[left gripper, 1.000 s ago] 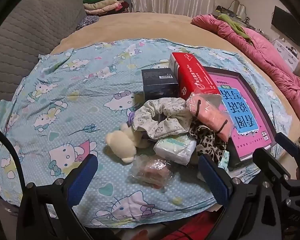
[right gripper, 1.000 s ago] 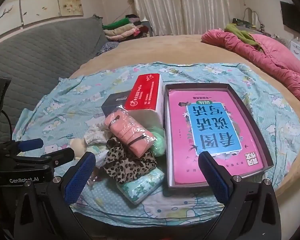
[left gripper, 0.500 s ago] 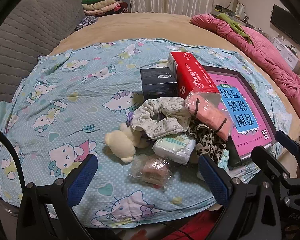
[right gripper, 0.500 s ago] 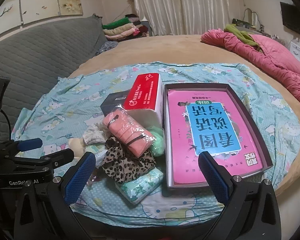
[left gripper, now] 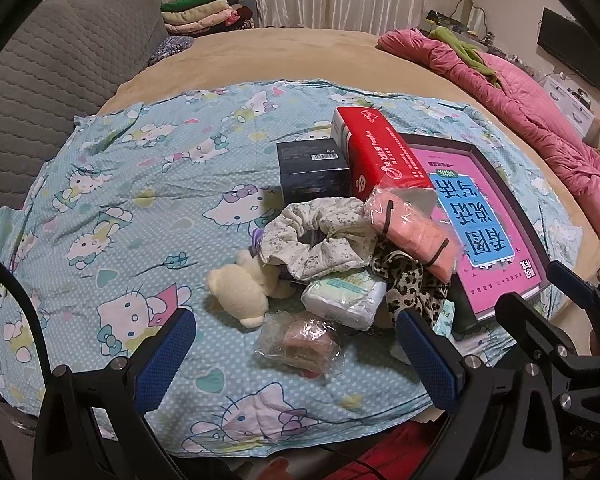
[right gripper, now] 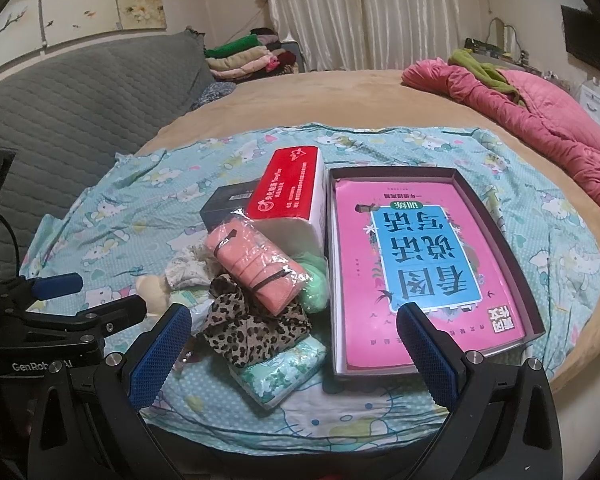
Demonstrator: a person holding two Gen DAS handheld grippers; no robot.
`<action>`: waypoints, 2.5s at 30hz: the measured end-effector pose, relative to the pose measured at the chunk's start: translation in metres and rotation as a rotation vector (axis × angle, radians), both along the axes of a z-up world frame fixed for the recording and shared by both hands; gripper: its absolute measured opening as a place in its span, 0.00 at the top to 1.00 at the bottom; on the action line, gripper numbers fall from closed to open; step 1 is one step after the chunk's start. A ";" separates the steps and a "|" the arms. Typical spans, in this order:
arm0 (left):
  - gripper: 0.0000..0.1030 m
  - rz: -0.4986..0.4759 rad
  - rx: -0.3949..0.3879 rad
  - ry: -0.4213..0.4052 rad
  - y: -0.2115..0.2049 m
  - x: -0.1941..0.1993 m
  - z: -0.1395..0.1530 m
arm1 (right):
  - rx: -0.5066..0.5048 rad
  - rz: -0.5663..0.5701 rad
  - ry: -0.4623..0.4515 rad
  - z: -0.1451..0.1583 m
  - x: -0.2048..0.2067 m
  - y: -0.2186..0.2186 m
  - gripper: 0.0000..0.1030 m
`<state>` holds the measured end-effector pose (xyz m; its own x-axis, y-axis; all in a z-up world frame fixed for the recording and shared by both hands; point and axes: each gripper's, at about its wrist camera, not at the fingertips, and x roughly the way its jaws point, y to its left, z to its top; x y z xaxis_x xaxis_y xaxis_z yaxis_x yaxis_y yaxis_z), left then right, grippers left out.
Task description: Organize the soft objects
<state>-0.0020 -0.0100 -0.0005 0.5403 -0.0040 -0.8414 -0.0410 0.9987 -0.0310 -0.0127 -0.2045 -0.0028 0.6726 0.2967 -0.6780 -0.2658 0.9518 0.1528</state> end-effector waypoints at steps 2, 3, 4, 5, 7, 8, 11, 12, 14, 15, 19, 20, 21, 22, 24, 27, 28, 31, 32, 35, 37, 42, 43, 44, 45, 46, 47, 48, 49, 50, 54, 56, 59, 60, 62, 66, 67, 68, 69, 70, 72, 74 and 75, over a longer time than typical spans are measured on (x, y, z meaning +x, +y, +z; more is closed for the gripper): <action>0.02 -0.001 0.001 0.000 -0.001 0.000 0.000 | -0.001 -0.001 0.000 0.000 0.000 0.000 0.00; 0.02 -0.001 0.000 0.000 -0.001 0.000 0.000 | -0.001 0.000 0.000 0.000 0.000 0.000 0.00; 0.02 -0.001 0.000 0.000 -0.001 0.000 0.000 | -0.002 0.000 -0.001 0.000 0.000 0.000 0.00; 0.02 -0.001 -0.001 -0.002 -0.001 0.000 0.000 | -0.001 0.000 0.000 0.000 0.000 -0.001 0.00; 0.02 -0.001 -0.001 -0.003 -0.001 0.000 0.000 | -0.002 -0.001 0.001 0.000 0.000 -0.001 0.00; 0.02 0.000 0.000 -0.003 -0.001 0.000 0.000 | -0.001 0.000 0.000 0.000 0.000 -0.001 0.00; 0.02 0.001 -0.002 -0.002 0.000 -0.001 0.000 | -0.001 -0.001 0.001 0.000 0.000 -0.001 0.00; 0.02 0.003 -0.003 -0.002 0.000 0.000 0.000 | -0.001 -0.001 0.001 0.000 0.000 -0.001 0.00; 0.02 0.008 -0.005 -0.002 0.001 0.000 0.000 | -0.001 0.001 0.000 0.000 0.000 -0.001 0.00; 0.02 0.010 -0.011 -0.001 0.002 0.000 -0.001 | -0.001 0.001 0.000 0.000 0.000 -0.001 0.00; 0.02 0.018 -0.027 0.003 0.006 0.001 -0.002 | -0.001 0.001 -0.001 0.000 0.000 -0.001 0.00; 0.02 0.017 -0.032 0.002 0.007 0.001 -0.003 | -0.001 0.001 0.001 -0.001 0.000 -0.001 0.00; 0.02 0.014 -0.041 0.002 0.008 0.000 -0.003 | -0.002 0.001 0.001 -0.001 0.000 -0.001 0.00; 0.02 0.012 -0.048 0.003 0.009 0.001 -0.004 | -0.002 0.003 0.001 -0.001 0.000 -0.001 0.00; 0.02 0.011 -0.063 0.001 0.011 0.001 -0.005 | -0.002 0.007 0.001 -0.002 0.001 -0.001 0.00; 0.02 0.016 -0.080 -0.001 0.017 0.002 -0.007 | -0.007 0.013 -0.002 -0.003 0.003 0.001 0.00; 0.02 0.019 -0.086 -0.001 0.019 0.002 -0.008 | -0.007 0.016 -0.001 -0.004 0.004 0.002 0.00; 0.02 0.025 -0.110 0.006 0.027 0.005 -0.012 | -0.007 0.022 0.006 -0.007 0.008 0.004 0.00; 0.02 0.025 -0.119 0.011 0.029 0.007 -0.013 | -0.006 0.025 0.005 -0.007 0.009 0.004 0.00; 0.02 0.026 -0.140 0.029 0.036 0.014 -0.019 | -0.006 0.026 0.006 -0.009 0.013 0.005 0.00; 0.02 0.025 -0.160 0.037 0.041 0.021 -0.024 | -0.006 0.029 0.009 -0.012 0.016 0.006 0.00; 0.03 0.012 -0.205 0.048 0.044 0.037 -0.032 | -0.013 0.043 0.010 -0.016 0.021 0.010 0.00; 0.04 0.005 -0.212 0.050 0.044 0.040 -0.034 | -0.015 0.046 0.009 -0.016 0.021 0.011 0.00; 0.06 0.002 -0.220 0.057 0.044 0.043 -0.037 | -0.019 0.046 0.009 -0.017 0.022 0.012 0.00; 0.09 -0.001 -0.229 0.063 0.044 0.045 -0.039 | -0.022 0.048 0.010 -0.017 0.023 0.013 0.00; 0.12 -0.007 -0.245 0.070 0.045 0.048 -0.041 | -0.021 0.050 0.010 -0.018 0.025 0.013 0.00; 0.13 -0.011 -0.259 0.073 0.045 0.051 -0.044 | -0.021 0.051 0.010 -0.019 0.026 0.014 0.00; 0.17 -0.016 -0.269 0.077 0.044 0.053 -0.045 | -0.022 0.051 0.011 -0.019 0.026 0.014 0.00; 0.19 -0.025 -0.277 0.078 0.043 0.056 -0.046 | -0.021 0.051 0.012 -0.020 0.028 0.014 0.00; 0.19 -0.030 -0.278 0.076 0.042 0.057 -0.047 | -0.020 0.049 0.013 -0.020 0.031 0.014 0.00; 0.21 -0.062 -0.299 0.081 0.037 0.067 -0.049 | -0.008 0.039 0.012 -0.020 0.040 0.012 0.00; 0.23 -0.072 -0.309 0.091 0.035 0.072 -0.052 | -0.002 0.050 0.014 -0.020 0.046 0.014 0.00; 0.29 -0.080 -0.339 0.109 0.035 0.079 -0.057 | -0.017 0.090 0.019 -0.022 0.055 0.021 0.00; 0.31 -0.083 -0.350 0.114 0.035 0.080 -0.059 | -0.020 0.104 0.025 -0.024 0.059 0.023 0.00; 0.32 -0.085 -0.353 0.117 0.036 0.082 -0.062 | -0.024 0.124 0.042 -0.029 0.068 0.026 0.00; 0.38 -0.096 -0.374 0.124 0.037 0.084 -0.064 | -0.015 0.135 0.046 -0.033 0.080 0.026 0.02; 0.42 -0.097 -0.389 0.127 0.039 0.085 -0.065 | -0.016 0.138 0.041 -0.034 0.082 0.026 0.04; 0.44 -0.097 -0.399 0.129 0.040 0.085 -0.066 | -0.016 0.146 0.037 -0.034 0.085 0.027 0.05; 0.46 -0.098 -0.410 0.133 0.041 0.086 -0.067 | -0.017 0.157 0.035 -0.034 0.086 0.029 0.05; 0.48 -0.100 -0.413 0.135 0.040 0.086 -0.067 | -0.018 0.169 0.033 -0.034 0.086 0.030 0.06; 0.51 -0.104 -0.420 0.141 0.040 0.087 -0.068 | -0.023 0.202 0.031 -0.036 0.085 0.035 0.06; 0.55 -0.108 -0.430 0.143 0.040 0.088 -0.069 | -0.039 0.230 0.022 -0.037 0.085 0.040 0.12; 0.57 -0.111 -0.432 0.144 0.039 0.088 -0.069 | -0.043 0.241 0.022 -0.038 0.085 0.042 0.15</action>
